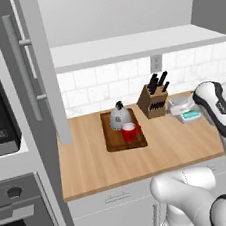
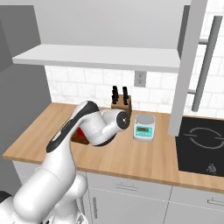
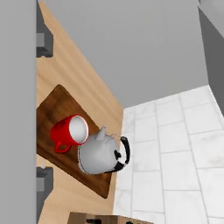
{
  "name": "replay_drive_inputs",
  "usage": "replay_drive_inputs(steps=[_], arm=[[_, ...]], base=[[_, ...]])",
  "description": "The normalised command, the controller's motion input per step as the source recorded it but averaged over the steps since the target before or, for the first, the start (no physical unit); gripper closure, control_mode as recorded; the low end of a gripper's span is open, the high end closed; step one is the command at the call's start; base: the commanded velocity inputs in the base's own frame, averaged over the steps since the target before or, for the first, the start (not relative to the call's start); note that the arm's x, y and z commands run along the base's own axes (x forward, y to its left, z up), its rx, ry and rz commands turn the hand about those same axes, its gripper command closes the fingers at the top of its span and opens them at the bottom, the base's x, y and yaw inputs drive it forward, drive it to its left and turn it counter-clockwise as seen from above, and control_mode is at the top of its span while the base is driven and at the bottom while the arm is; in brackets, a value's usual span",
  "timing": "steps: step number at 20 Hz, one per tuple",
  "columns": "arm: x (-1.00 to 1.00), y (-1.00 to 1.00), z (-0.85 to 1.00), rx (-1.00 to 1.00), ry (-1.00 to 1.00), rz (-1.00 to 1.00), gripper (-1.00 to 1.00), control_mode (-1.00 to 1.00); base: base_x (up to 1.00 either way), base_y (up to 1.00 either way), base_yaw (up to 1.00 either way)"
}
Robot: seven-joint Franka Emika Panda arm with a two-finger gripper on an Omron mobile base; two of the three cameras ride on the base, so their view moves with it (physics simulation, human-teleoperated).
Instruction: Pick the kettle from the counter and place it on the tray. Then pick the mug from the cabinet and place it on the tray. Then close the cabinet doors.
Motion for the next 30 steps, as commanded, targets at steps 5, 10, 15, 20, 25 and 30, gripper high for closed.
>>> replay_drive_inputs(steps=[5,10,15,20,25,30], arm=[[-0.23,-0.52,0.00,0.16,0.02,-0.14,-1.00,-1.00],[-0.19,-0.58,0.16,0.20,0.01,-0.13,-1.00,-1.00],[-0.18,-0.56,0.20,0.18,0.00,-0.16,-1.00,-1.00],[-0.13,-0.53,0.05,0.05,0.00,-0.15,-1.00,-1.00],[-0.19,-0.66,0.22,0.24,-0.01,-0.12,-1.00,-1.00],[-0.01,-0.43,0.05,0.25,0.00,-0.05,-1.00,-1.00]], base=[[0.00,0.00,0.00],[0.00,0.00,0.00],[0.00,0.00,0.00],[0.00,0.00,0.00],[0.00,0.00,0.00],[0.00,0.00,0.00]])
